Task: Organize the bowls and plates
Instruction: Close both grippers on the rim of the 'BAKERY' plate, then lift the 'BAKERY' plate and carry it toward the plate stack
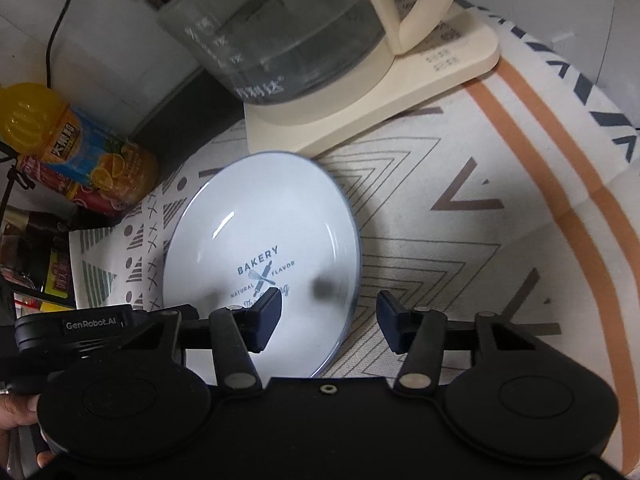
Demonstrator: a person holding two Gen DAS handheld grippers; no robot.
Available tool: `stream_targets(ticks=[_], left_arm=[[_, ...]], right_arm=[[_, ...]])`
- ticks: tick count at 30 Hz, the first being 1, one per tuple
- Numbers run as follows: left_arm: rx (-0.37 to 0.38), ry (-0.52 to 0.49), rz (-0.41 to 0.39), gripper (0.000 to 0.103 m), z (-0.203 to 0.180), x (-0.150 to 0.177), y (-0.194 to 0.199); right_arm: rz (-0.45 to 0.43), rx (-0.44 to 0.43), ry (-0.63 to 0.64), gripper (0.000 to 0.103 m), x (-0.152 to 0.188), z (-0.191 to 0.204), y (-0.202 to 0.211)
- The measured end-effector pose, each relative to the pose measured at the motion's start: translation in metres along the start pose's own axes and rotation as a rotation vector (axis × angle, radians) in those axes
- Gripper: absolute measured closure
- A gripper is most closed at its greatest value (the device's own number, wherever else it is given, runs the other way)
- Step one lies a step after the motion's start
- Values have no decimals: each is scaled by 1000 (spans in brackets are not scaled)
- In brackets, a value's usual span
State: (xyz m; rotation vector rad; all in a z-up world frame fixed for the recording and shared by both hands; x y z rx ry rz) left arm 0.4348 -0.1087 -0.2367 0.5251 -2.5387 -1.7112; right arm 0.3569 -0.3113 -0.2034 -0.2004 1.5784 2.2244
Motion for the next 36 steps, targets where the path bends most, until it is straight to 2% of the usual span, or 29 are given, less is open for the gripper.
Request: stream_targets(ticks=[2, 5, 9, 12, 15, 24, 30, 36], left_arm=[[22, 10, 15, 85, 1, -1, -4], [44, 5, 27, 89, 1, -3, -8], [76, 28, 43, 91, 3, -6, -12], [86, 18, 42, 92, 5, -7, -12], [107, 12, 16, 92, 7, -4, -7], [165, -11, -101, 92, 11, -6, 29], [185, -14, -159, 91, 10, -9, 49], [192, -11, -207, 91, 6, -10, 68]], right_arm=[[18, -11, -4, 58, 1, -1, -5], [33, -21, -24, 69, 2, -5, -11], [25, -49, -63, 73, -2, -9, -14], [12, -83, -157, 75, -4, -20, -14], [-5, -108, -190, 79, -1, -24, -10], [-84, -167, -124, 79, -6, -7, 12], [-149, -170, -51, 79, -16, 10, 30], [-177, -181, -12, 79, -20, 23, 42]])
Point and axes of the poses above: each gripper's, at about its wrist camera, not at the fingertips, and y roughly against the way its jaws point, z to its left, x to its underside, the point moved 2 cm from there along -y, roughly the way its jaws point, and after that the axes turned 3 degrees about y, right-handed, at the moved point
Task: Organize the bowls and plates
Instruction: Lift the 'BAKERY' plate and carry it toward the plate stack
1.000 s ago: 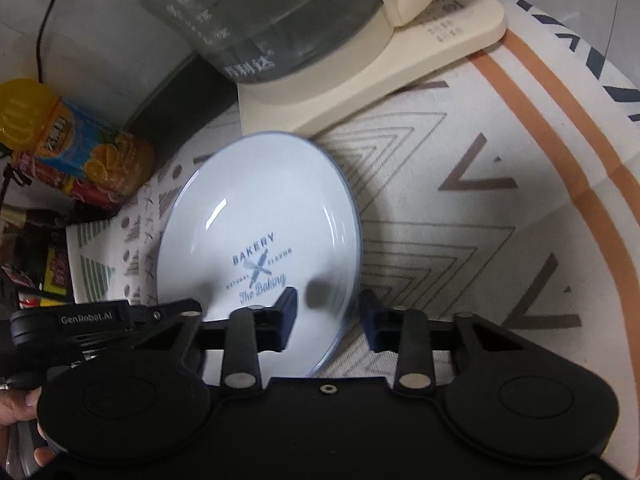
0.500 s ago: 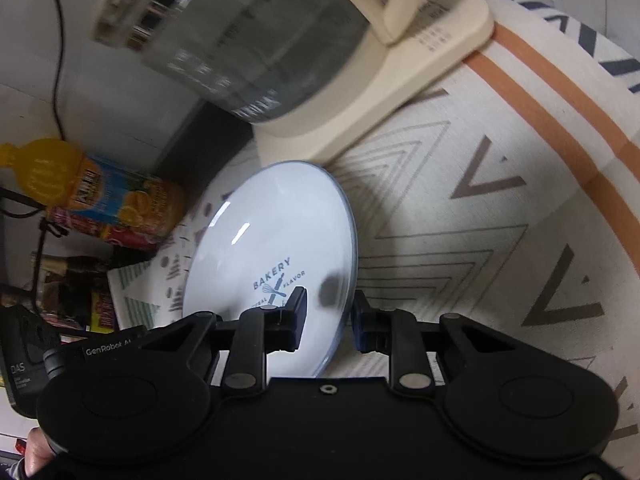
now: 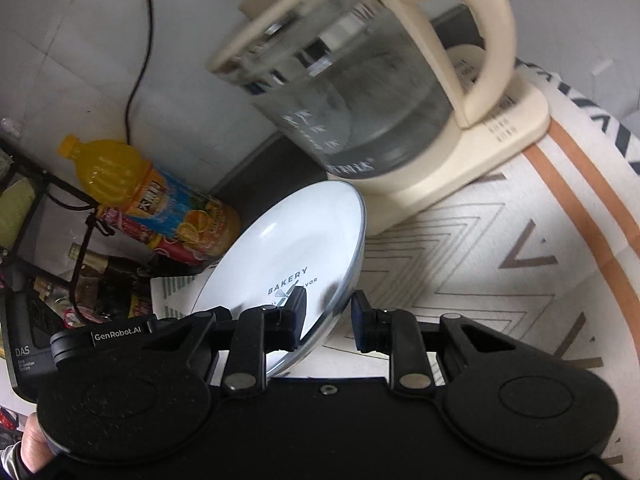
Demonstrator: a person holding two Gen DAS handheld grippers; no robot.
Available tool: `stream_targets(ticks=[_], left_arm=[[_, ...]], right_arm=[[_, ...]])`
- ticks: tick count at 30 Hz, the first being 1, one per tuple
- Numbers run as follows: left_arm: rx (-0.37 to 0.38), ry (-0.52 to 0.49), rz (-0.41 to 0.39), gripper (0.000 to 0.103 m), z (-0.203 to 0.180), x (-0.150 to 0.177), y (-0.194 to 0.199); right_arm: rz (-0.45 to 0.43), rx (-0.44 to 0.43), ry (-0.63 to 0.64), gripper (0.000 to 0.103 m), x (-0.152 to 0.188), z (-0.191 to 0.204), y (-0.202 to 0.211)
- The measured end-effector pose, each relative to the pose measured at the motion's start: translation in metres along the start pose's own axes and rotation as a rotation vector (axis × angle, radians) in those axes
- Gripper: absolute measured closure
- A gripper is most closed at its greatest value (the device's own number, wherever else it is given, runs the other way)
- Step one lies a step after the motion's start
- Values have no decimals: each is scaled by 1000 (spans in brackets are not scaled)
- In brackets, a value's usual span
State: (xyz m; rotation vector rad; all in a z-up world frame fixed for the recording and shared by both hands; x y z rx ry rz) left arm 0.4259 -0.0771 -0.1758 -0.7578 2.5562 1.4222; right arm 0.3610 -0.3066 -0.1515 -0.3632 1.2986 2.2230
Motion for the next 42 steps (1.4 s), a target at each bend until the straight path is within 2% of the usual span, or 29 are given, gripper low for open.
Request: stream_targets(ticks=[8, 20, 33, 42], left_arm=[[-8, -16, -81, 91, -11, -1, 37], [-16, 35, -164, 91, 4, 18, 87], [-72, 70, -235, 91, 32, 48, 134], [-127, 122, -247, 91, 60, 75, 154]], right_arm=[[-36, -31, 81, 79, -6, 30, 16], [-46, -84, 166, 79, 6, 66, 31], [12, -150, 234, 78, 37, 96, 29], [70, -173, 298, 78, 57, 117, 22]])
Point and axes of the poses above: each gripper's, at about its wrist camera, not at the fingertips, and y roughly against the way its jaws point, z to its left, x to its underside, the point moved 2 cm from there along -y, roughly the way its jaws point, and after that the axes turned 3 degrees about y, right-handed, at the moved point
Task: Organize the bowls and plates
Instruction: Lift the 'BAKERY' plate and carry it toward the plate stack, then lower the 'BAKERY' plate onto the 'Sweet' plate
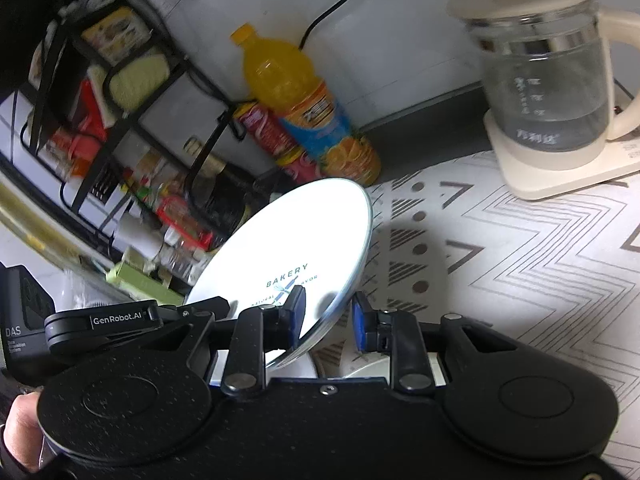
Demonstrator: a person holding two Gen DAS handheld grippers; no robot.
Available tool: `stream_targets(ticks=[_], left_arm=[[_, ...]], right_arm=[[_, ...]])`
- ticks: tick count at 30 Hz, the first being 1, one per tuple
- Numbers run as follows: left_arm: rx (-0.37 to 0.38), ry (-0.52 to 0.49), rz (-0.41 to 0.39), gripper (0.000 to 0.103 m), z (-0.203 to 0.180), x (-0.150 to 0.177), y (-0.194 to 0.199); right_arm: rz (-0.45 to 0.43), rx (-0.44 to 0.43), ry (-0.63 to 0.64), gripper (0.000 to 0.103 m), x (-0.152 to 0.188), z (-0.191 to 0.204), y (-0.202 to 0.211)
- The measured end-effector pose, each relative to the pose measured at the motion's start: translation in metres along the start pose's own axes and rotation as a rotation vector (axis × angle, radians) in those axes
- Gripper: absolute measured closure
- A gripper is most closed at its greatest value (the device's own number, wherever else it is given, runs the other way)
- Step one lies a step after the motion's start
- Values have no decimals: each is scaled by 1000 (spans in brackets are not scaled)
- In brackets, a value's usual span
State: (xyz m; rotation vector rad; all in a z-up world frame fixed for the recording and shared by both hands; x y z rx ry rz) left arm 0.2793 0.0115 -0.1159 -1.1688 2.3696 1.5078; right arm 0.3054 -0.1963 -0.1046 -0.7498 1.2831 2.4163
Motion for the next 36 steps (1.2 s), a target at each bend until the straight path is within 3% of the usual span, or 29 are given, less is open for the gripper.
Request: stream_targets(ticks=[22, 30, 36], left_arm=[[-126, 151, 18, 91, 85, 54, 44], [-157, 215, 24, 91, 106, 72, 53], [-178, 236, 46, 90, 118, 82, 54]], right_arm=[[151, -20, 176, 78, 67, 58, -29], [183, 31, 332, 78, 93, 84, -36], [219, 36, 357, 78, 107, 89, -43]])
Point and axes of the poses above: each gripper's, at about its wrist camera, not at the fingertips, and y roughly against the way its jaws point, z to its left, x to its underside, the point moved 2 cm from there along -y, roughly the way its jaws point, and after that the axes turned 3 degrees about y, right-handed, at the moved point
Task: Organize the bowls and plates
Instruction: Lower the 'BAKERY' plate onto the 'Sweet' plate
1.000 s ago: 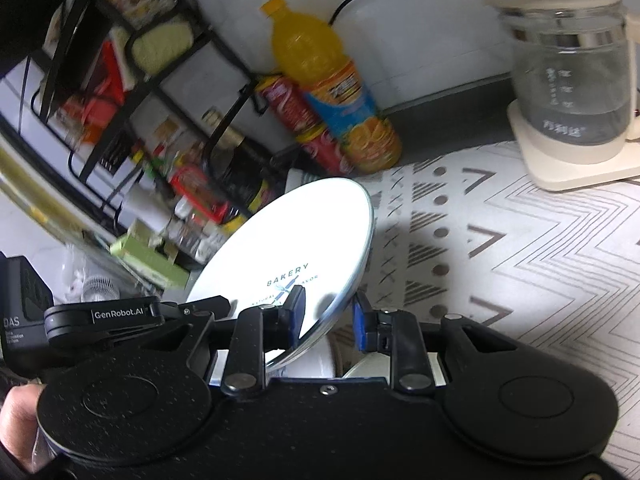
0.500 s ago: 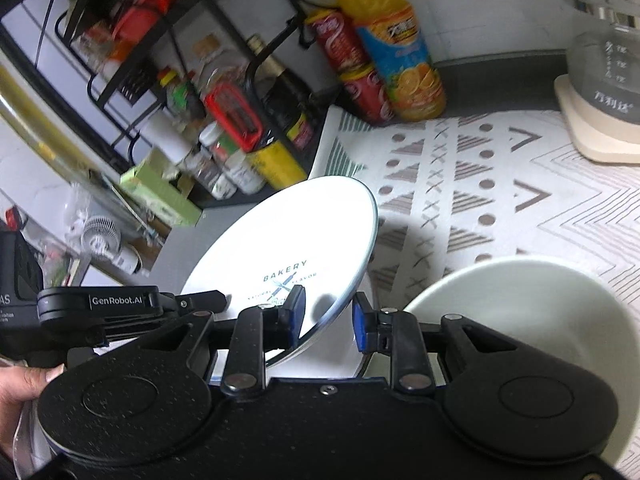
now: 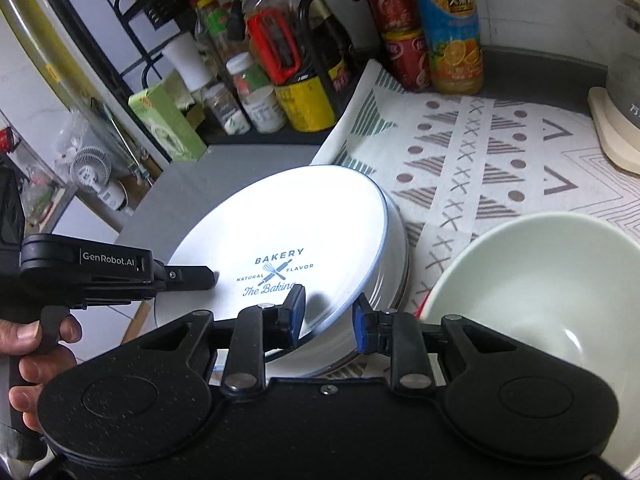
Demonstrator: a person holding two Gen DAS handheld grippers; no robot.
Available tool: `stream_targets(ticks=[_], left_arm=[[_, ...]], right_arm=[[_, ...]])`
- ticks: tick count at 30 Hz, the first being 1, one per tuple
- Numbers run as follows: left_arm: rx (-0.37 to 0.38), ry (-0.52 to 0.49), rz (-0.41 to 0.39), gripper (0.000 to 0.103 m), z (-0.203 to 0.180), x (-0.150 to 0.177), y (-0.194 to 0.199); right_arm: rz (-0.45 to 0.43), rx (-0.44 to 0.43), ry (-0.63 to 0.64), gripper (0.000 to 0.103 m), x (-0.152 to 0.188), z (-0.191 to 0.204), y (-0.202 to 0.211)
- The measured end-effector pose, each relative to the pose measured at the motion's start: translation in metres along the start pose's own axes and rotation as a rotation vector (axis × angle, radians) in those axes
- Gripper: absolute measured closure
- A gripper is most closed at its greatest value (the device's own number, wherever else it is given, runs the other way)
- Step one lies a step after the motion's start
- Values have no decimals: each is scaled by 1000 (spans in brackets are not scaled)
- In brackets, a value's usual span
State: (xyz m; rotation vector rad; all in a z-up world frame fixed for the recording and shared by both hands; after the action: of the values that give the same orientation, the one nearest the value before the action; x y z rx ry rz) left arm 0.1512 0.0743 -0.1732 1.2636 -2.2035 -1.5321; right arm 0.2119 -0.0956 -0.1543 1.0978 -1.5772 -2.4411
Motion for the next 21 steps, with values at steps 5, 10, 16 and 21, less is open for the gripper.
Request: stream_targets(ticks=[5, 10, 16, 21], left_arm=[[9, 23, 19, 89, 8, 4, -3], [13, 28, 35, 89, 15, 5, -3], [6, 24, 54, 88, 18, 5, -5], [6, 9, 71, 88, 17, 6, -6]], right_arm=[[8, 35, 50, 78, 2, 10, -2], [29, 58, 83, 78, 3, 19, -6], [34, 112, 136, 77, 11, 34, -5], [45, 139, 147, 77, 16, 37, -4]])
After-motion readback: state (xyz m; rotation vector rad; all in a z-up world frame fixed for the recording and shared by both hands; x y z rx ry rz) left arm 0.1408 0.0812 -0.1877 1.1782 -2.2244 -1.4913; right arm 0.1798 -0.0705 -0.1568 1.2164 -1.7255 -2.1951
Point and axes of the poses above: each gripper's, at about its wrist camera, not at the fingertips, and y roughly against the way its jaws point, z to its left, x to its underside, the point moved 2 cm from there along -y, roughly the way its jaws point, and after that the axes turned 3 degrees about y, right-handed, at the moved point
